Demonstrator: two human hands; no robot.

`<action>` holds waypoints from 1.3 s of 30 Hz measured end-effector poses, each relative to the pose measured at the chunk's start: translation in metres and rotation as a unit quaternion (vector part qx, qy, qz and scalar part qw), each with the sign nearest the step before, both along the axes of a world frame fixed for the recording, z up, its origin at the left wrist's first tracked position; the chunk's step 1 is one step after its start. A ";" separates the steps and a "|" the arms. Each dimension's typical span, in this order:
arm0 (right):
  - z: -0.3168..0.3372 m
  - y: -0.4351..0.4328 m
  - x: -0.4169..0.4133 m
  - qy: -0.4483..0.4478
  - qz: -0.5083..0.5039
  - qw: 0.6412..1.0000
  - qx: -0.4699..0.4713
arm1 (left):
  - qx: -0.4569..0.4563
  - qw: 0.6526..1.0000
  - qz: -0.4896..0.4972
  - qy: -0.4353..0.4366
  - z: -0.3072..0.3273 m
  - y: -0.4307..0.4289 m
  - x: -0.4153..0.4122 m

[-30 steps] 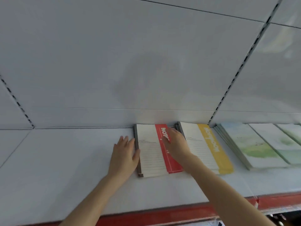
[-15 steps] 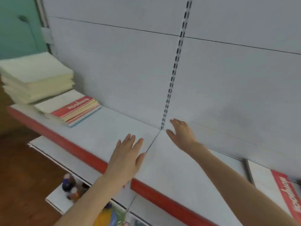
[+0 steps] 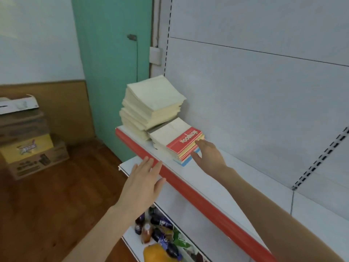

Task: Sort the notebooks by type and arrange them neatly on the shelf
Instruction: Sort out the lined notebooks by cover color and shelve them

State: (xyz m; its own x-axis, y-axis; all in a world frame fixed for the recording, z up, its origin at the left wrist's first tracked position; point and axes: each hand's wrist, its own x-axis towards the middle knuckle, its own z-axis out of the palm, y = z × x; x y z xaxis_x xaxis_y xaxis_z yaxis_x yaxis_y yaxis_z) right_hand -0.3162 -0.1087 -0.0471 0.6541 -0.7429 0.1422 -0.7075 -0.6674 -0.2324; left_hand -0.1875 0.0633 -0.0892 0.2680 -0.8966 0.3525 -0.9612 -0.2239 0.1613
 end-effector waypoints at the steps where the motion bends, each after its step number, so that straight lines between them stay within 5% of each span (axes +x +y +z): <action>1: -0.004 -0.005 0.015 0.007 0.003 1.000 0.005 | -0.007 1.000 0.006 -0.014 -0.003 -0.004 0.015; 6: -0.028 -0.036 0.081 0.009 -0.002 1.000 0.019 | 0.001 0.999 0.026 -0.038 -0.012 -0.024 0.074; 16: -0.048 -0.037 0.142 0.110 0.026 0.993 -0.026 | 0.058 0.995 0.009 0.086 -0.009 -0.058 0.141; 20: -0.031 -0.021 0.143 0.054 -0.008 0.999 0.000 | -0.015 0.968 -0.067 0.242 -0.005 -0.064 0.154; 23: -0.010 -0.003 0.138 0.034 -0.070 0.996 -0.031 | -0.057 0.866 -0.075 0.492 0.002 -0.066 0.166; 25: -0.004 0.020 0.135 0.000 -0.077 0.994 -0.084 | -0.026 0.709 -0.049 0.703 0.010 -0.071 0.170; 27: -0.005 0.053 0.135 -0.039 -0.021 0.986 -0.163 | 0.025 0.562 -0.042 0.826 0.020 -0.076 0.173; 29: -0.016 0.086 0.135 -0.048 0.022 0.982 -0.181 | 0.070 0.515 -0.065 0.852 0.028 -0.076 0.176; 30: -0.023 0.100 0.136 -0.026 0.052 0.983 -0.175 | 0.095 0.531 -0.078 0.839 0.030 -0.074 0.175; 33: -0.020 0.127 0.143 0.027 0.093 0.992 -0.077 | 0.128 0.677 -0.083 0.720 0.028 -0.065 0.179; 34: -0.014 0.126 0.144 0.003 0.087 0.996 -0.024 | 0.128 0.699 -0.081 0.699 0.024 -0.062 0.182; 36: -0.003 0.112 0.144 -0.031 0.053 0.997 0.044 | 0.133 0.703 -0.083 0.694 0.018 -0.052 0.192; 39: -0.002 0.055 0.150 -0.045 -0.040 0.998 0.014 | 0.135 0.698 -0.076 0.700 0.011 -0.036 0.208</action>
State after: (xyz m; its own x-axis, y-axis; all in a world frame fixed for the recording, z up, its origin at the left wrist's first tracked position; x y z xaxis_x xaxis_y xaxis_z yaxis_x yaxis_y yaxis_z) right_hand -0.1666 -0.0533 -0.0491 0.5777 -0.7969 0.1766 -0.7340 -0.6019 -0.3148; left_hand 0.0203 0.0270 -0.0781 0.0754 -0.9354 -0.3455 0.0789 -0.3398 0.9372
